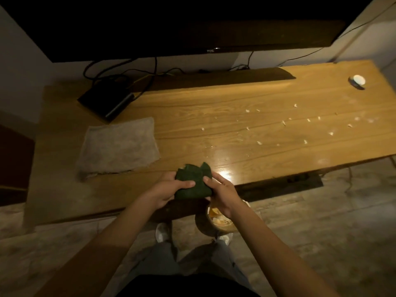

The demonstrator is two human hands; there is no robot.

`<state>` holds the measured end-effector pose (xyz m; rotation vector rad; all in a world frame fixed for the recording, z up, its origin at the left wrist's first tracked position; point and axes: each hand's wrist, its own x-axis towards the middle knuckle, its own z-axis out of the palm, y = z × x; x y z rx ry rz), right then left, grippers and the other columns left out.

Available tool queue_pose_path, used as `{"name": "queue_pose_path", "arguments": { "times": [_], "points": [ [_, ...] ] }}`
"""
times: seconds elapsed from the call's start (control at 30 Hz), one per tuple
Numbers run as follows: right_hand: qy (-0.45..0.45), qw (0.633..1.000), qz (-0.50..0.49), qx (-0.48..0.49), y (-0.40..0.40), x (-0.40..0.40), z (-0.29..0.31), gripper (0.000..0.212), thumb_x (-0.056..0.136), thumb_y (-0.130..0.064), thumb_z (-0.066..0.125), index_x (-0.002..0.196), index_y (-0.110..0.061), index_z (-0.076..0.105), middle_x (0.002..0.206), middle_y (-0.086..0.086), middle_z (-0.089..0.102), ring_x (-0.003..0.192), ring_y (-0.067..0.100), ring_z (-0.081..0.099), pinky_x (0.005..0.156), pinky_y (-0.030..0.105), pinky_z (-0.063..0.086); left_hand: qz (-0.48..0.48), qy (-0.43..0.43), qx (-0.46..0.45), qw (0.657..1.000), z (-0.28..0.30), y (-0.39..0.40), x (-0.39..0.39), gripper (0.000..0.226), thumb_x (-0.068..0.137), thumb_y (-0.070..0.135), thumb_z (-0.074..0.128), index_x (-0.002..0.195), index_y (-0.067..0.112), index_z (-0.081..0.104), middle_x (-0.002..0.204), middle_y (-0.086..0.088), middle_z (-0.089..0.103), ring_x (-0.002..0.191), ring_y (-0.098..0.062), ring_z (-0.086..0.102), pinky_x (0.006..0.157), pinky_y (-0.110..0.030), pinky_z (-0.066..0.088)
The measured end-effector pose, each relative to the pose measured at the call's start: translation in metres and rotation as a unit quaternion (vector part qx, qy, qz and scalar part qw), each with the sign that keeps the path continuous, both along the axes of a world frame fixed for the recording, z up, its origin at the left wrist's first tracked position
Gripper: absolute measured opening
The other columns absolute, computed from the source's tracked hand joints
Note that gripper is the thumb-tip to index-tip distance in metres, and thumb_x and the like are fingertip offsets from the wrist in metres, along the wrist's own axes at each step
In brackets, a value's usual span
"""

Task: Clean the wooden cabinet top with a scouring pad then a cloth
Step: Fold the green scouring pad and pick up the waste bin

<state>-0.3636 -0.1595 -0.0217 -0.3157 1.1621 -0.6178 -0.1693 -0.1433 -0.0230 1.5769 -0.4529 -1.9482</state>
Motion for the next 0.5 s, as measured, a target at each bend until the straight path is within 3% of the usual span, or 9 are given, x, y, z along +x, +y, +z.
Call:
{"name": "queue_pose_path", "arguments": {
  "times": [0.17,0.33,0.5],
  "points": [
    [0.049,0.997,0.010,-0.055,-0.015,-0.081,-0.005,0.042,0.093,-0.003,0.067,0.134,-0.009,0.062,0.115,0.014,0.075,0.107,0.032,0.072,0.086,0.044,0.061,0.026,-0.014,0.007,1.000,-0.016,-0.012,-0.083,0.041,0.075,0.002,0.081,0.115,0.006,0.069,0.108,-0.012,0.076,0.101,-0.027,0.073,0.091,-0.040,0.058],
    [0.107,0.991,0.026,-0.073,-0.040,-0.141,-0.020,0.047,0.090,-0.003,0.072,0.134,-0.006,0.060,0.118,0.015,0.073,0.108,0.031,0.071,0.097,0.051,0.056,0.030,-0.088,-0.017,0.996,-0.026,-0.029,-0.150,0.040,0.072,0.010,0.086,0.109,0.014,0.072,0.098,-0.002,0.079,0.089,-0.017,0.076,0.071,-0.028,0.060],
    [0.202,0.966,0.097,-0.125,-0.067,-0.164,-0.040,0.049,0.085,-0.009,0.080,0.131,-0.006,0.063,0.120,0.016,0.072,0.110,0.030,0.070,0.096,0.052,0.056,0.068,-0.149,-0.053,0.985,-0.036,-0.038,-0.178,0.046,0.075,0.006,0.083,0.116,0.018,0.066,0.098,0.003,0.078,0.086,-0.011,0.076,0.065,-0.024,0.059]
  ]
}}
